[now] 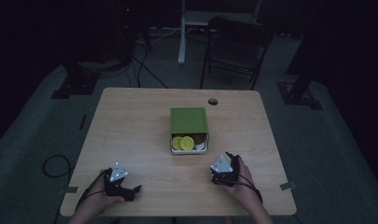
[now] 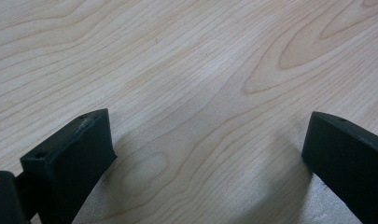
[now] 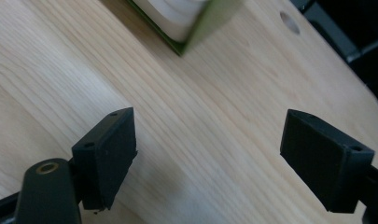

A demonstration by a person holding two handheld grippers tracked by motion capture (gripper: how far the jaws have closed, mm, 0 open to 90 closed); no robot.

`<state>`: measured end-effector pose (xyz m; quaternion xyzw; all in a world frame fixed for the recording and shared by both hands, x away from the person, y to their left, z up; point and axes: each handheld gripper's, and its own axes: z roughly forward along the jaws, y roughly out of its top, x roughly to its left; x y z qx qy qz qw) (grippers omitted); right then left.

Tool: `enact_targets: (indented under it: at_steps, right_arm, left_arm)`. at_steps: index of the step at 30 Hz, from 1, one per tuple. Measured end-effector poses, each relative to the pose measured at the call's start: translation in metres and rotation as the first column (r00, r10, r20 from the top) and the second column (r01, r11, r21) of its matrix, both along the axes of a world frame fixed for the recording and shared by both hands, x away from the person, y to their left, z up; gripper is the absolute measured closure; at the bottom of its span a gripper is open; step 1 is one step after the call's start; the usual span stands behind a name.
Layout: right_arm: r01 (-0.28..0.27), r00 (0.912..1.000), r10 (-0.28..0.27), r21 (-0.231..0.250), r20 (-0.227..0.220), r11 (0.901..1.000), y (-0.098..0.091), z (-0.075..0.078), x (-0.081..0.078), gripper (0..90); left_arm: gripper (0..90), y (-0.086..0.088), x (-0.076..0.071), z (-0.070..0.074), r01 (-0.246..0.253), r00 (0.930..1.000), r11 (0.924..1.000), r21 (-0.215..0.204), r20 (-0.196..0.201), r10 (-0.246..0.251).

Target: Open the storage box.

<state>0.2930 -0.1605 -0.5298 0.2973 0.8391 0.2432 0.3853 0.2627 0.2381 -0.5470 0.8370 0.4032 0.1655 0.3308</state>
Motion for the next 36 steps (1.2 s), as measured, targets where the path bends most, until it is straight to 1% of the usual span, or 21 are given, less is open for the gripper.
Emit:
enact_targets:
  at_steps: [2,4,6,8,10,14,16,17,19,21,22,23,24,25,27,29,30,32,33,35,36]
  right_arm:
    - [-0.021,0.9997,0.022,-0.024,0.008,0.9995,0.007,0.001,-0.001,18.2]
    - [-0.045,0.9981,0.047,-0.056,0.04,0.9974,0.013,0.002,-0.002,18.5]
    - [-0.058,0.9945,0.067,-0.108,0.08,0.9924,0.02,0.002,-0.003,20.4]
    - [-0.078,0.9895,0.094,-0.142,0.11,0.9868,0.027,0.002,-0.005,22.0]
    - [-0.096,0.9835,0.122,-0.186,0.134,0.9778,0.033,0.001,-0.006,24.2]
    - [-0.119,0.9706,0.17,-0.273,0.171,0.9547,0.044,-0.001,-0.007,30.9]
    - [-0.125,0.9593,0.195,-0.311,0.204,0.942,0.049,-0.002,-0.007,37.5]
    - [-0.132,0.952,0.214,-0.338,0.219,0.9319,0.051,-0.002,-0.008,41.1]
    - [-0.137,0.9395,0.239,-0.373,0.245,0.9178,0.055,-0.001,-0.008,47.3]
    - [-0.141,0.9276,0.264,-0.406,0.265,0.9028,0.058,0.0,-0.008,49.7]
    - [-0.141,0.9276,0.264,-0.406,0.265,0.9028,0.058,0.0,-0.008,49.7]
    - [-0.14,0.9249,0.269,-0.419,0.268,0.8973,0.06,0.0,-0.008,49.8]
    - [-0.14,0.9223,0.278,-0.437,0.269,0.8884,0.062,-0.001,-0.007,50.5]
    - [-0.141,0.9208,0.283,-0.447,0.269,0.8836,0.063,-0.001,-0.006,50.6]
    - [-0.14,0.9164,0.296,-0.477,0.269,0.8675,0.065,-0.003,-0.005,52.2]
    - [-0.141,0.9135,0.304,-0.489,0.271,0.8608,0.067,-0.005,-0.004,53.3]
    - [-0.141,0.9109,0.312,-0.506,0.27,0.8511,0.067,-0.006,-0.003,53.7]
    - [-0.137,0.9084,0.315,-0.516,0.274,0.8453,0.068,-0.008,-0.002,54.1]
    - [-0.138,0.9068,0.322,-0.528,0.273,0.838,0.069,-0.008,-0.001,54.2]
    - [-0.138,0.9059,0.324,-0.532,0.273,0.8353,0.069,-0.009,-0.001,54.4]
    - [-0.141,0.8996,0.339,-0.552,0.275,0.8218,0.07,-0.009,0.002,55.3]
  left_arm:
    - [2.2,0.0,0.0,0.0,0.0,1.0,1.0,0.0,0.0,0.0]
    - [2.2,0.0,0.0,0.0,0.0,1.0,1.0,0.0,0.0,0.0]
    - [2.2,0.0,0.0,0.0,0.0,1.0,1.0,0.0,0.0,0.0]
    - [2.2,0.0,0.0,0.0,0.0,1.0,1.0,0.0,-0.001,0.0]
    - [2.2,0.0,0.0,0.0,0.0,1.0,1.0,0.0,0.0,0.0]
    - [2.2,0.0,0.0,0.0,0.0,1.0,1.0,0.0,0.0,0.0]
    - [2.2,0.0,0.0,0.0,0.001,1.0,1.0,0.0,0.0,-0.001]
    - [2.2,0.0,0.0,0.0,0.001,1.0,1.0,0.001,-0.001,-0.001]
    - [2.2,0.0,0.0,0.0,0.0,1.0,1.0,0.0,0.0,0.0]
    - [2.2,0.0,0.0,0.0,0.0,1.0,1.0,0.0,0.0,0.0]
    - [2.2,0.0,0.0,0.0,0.0,1.0,1.0,0.0,0.0,0.0]
    - [2.2,0.0,0.0,0.0,0.001,1.0,1.0,0.001,-0.001,-0.001]
    - [2.2,0.0,0.0,0.0,0.001,1.0,1.0,0.001,0.0,-0.001]
    - [2.2,0.0,0.0,0.0,0.0,1.0,1.0,0.0,-0.001,0.0]
    - [2.2,0.0,0.0,0.0,0.0,1.0,1.0,0.001,-0.001,0.0]
    - [2.2,0.0,0.0,0.0,0.001,1.0,1.0,0.001,-0.001,-0.001]
    - [2.2,0.0,0.0,0.0,0.001,1.0,1.0,0.001,-0.001,-0.001]
    - [2.2,0.0,0.0,0.0,0.0,1.0,1.0,0.0,0.0,0.0]
    - [2.2,0.0,0.0,0.0,0.0,1.0,1.0,-0.001,0.0,0.0]
    - [2.2,0.0,0.0,0.0,0.001,1.0,1.0,0.0,0.0,-0.001]
    - [2.2,0.0,0.0,0.0,0.0,1.0,1.0,0.0,0.0,0.0]
